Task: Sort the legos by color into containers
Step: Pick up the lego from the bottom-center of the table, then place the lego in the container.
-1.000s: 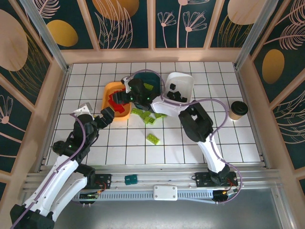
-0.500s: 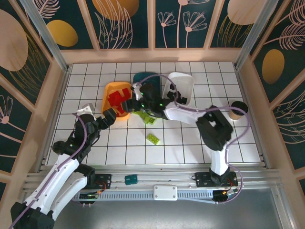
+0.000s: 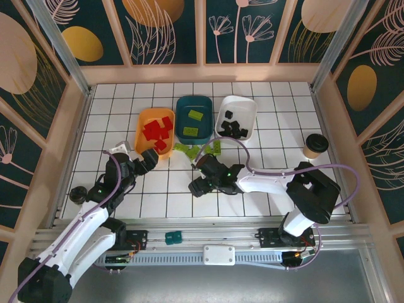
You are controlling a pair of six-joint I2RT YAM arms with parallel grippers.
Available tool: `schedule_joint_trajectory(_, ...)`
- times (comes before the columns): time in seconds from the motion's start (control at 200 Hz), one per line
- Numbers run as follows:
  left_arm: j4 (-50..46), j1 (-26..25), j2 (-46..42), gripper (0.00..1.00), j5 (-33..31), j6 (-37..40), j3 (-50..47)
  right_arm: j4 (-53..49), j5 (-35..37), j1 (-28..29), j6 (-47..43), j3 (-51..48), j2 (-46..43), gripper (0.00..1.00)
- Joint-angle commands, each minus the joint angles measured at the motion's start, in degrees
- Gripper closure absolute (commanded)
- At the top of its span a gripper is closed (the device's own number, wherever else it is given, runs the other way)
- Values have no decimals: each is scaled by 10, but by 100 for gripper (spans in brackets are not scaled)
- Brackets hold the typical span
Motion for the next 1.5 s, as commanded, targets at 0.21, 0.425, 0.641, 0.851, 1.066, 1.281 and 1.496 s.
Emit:
schedule_joint_trajectory(0.21,17,1,1,1,12,-7,-7,-42,77,15,-26,40,59,29)
schedule_joint_trajectory(0.425,14,1,4,1,13,-3,-7,-57,89,28,-33,50,77,54)
schedule_joint_trajectory(0.641,21,0,17,1,20,2,-1,-15,75,19,-48,49,39,78)
schedule_joint_trajectory(0.851,34,0,33,1,47,9,-2,71,0,-51,-55,83,-18,80)
schedule_joint_trajectory(1.066,28,1,43,1,60,22,10,114,-10,-138,-48,209,83,79)
schedule_joint_trajectory(1.281,11,-3,64,1,79,45,32,101,-10,-195,-14,367,235,75)
schedule_joint_trajectory(1.496,30,-30,113,8,75,51,45,97,-28,-222,9,459,308,36)
